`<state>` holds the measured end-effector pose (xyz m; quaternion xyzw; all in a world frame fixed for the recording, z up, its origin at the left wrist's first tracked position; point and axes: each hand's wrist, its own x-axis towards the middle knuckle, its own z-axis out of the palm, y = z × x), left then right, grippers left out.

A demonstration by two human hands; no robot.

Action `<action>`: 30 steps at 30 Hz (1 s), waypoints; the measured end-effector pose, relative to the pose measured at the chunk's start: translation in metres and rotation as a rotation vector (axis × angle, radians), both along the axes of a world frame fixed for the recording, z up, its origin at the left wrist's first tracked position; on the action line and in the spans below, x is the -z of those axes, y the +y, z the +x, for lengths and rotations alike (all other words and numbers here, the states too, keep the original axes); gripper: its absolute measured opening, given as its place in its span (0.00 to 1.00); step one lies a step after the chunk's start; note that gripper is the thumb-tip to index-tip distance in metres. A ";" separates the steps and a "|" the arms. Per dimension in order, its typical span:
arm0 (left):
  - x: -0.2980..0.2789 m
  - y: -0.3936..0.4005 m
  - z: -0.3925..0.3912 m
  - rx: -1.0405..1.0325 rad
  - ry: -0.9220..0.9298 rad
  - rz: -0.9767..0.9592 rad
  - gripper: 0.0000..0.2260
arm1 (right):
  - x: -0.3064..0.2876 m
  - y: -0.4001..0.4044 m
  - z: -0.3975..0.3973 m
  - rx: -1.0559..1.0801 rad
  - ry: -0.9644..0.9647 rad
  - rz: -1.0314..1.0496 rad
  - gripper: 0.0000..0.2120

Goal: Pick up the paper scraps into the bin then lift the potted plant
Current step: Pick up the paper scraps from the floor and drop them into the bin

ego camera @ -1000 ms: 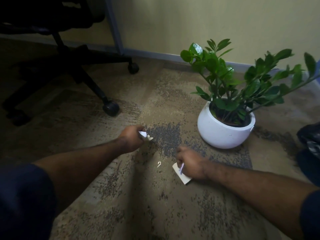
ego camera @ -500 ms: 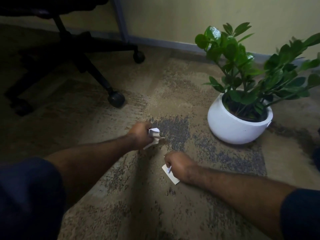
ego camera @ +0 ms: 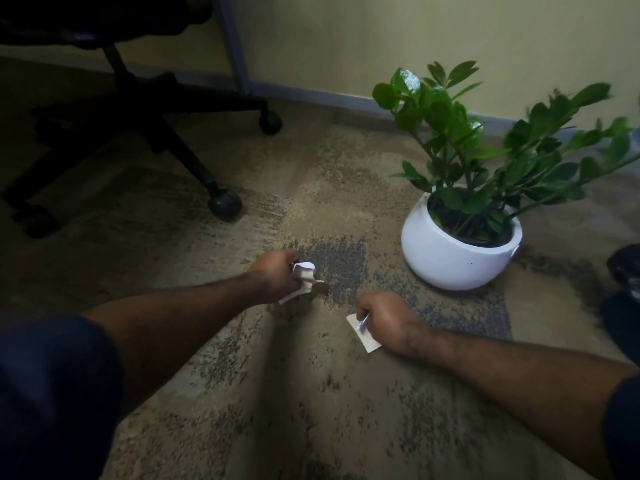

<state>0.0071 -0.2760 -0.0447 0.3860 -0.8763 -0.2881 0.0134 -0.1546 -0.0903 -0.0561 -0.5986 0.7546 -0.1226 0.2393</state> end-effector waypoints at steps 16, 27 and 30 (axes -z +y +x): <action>-0.052 0.036 -0.029 0.063 -0.015 -0.038 0.10 | -0.117 0.114 -0.103 0.291 0.127 -0.265 0.10; -0.101 0.120 -0.097 0.244 0.196 0.078 0.07 | -0.200 0.211 -0.162 0.486 0.138 -0.509 0.07; -0.111 0.141 -0.118 0.203 0.285 0.157 0.04 | -0.214 0.240 -0.188 0.583 0.155 -0.574 0.07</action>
